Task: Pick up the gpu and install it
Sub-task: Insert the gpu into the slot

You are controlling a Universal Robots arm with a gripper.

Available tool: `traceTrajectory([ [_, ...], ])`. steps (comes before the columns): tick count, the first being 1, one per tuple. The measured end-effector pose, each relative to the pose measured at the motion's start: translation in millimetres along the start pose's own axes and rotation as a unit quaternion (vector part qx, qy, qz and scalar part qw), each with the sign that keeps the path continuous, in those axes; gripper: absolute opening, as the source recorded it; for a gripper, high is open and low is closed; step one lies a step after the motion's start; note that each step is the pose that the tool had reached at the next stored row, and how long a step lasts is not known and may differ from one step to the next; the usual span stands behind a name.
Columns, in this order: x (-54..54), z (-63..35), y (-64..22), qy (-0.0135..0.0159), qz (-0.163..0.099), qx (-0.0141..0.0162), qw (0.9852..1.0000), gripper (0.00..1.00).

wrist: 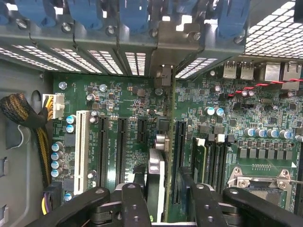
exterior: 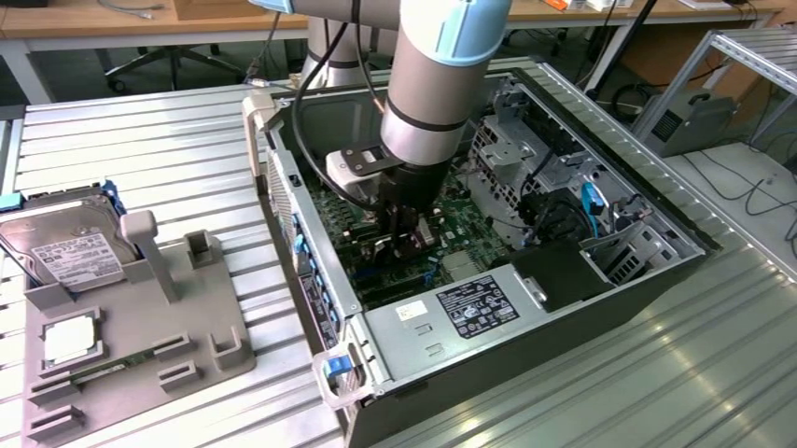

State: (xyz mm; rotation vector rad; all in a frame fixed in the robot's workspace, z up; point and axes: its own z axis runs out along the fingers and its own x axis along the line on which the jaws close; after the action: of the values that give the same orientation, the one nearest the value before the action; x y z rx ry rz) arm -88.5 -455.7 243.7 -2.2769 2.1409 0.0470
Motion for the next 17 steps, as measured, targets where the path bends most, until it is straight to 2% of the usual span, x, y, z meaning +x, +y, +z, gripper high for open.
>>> traceTrajectory([
  [11,0.0,-1.1,0.0,0.0000,0.000,0.0000,1.0000,0.41],
  [13,-0.1,-1.4,0.0,0.0000,0.000,0.0000,1.0000,0.42],
  [14,0.0,-2.0,0.0,0.0003,0.000,-0.0002,1.0000,0.48],
  [17,-0.1,-4.9,0.0,0.0001,0.000,-0.0001,1.0000,0.48],
])
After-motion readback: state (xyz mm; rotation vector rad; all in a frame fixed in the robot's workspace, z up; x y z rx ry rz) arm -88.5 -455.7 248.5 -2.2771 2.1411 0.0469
